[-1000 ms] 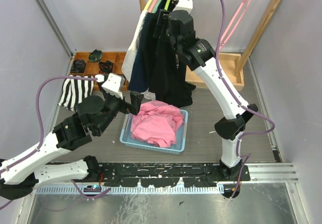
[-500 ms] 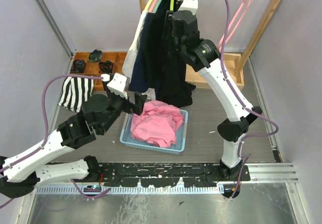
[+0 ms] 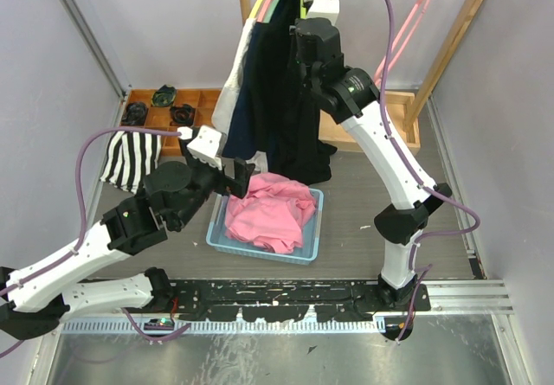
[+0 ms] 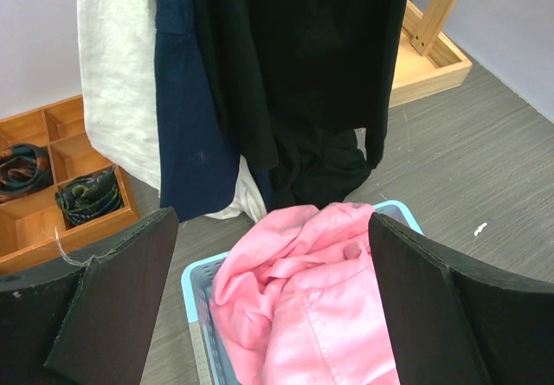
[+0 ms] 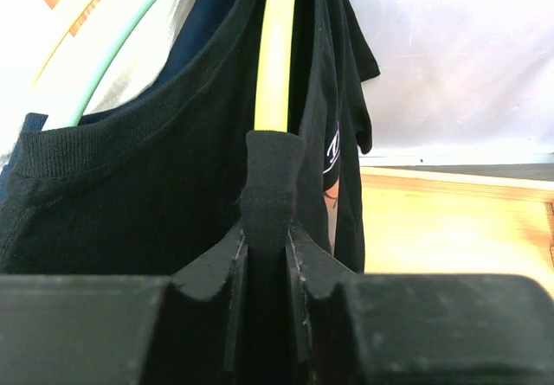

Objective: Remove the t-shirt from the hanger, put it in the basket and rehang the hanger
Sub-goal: Pick up the hanger from the clothesline.

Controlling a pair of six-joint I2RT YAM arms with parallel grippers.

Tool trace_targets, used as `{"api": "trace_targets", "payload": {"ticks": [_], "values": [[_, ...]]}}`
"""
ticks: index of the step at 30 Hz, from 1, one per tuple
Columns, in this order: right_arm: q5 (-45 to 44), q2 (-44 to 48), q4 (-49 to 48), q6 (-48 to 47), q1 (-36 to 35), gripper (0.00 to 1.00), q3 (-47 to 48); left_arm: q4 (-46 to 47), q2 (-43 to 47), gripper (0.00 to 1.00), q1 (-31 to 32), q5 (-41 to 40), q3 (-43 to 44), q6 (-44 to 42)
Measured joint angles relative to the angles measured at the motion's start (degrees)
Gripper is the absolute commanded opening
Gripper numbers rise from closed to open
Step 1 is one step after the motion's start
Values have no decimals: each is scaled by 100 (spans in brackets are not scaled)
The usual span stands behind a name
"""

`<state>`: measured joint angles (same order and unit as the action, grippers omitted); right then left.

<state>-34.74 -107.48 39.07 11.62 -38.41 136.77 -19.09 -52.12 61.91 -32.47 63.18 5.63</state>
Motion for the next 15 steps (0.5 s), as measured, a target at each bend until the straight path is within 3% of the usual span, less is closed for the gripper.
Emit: {"api": "trace_targets", "payload": {"ticks": [7, 15], "values": [[-50, 0, -9, -142, 0, 2, 0, 31, -24, 98, 0, 2, 0, 2], [-103, 313, -262, -437, 9, 1, -479, 85, -83, 98, 0, -2, 11, -7]]}}
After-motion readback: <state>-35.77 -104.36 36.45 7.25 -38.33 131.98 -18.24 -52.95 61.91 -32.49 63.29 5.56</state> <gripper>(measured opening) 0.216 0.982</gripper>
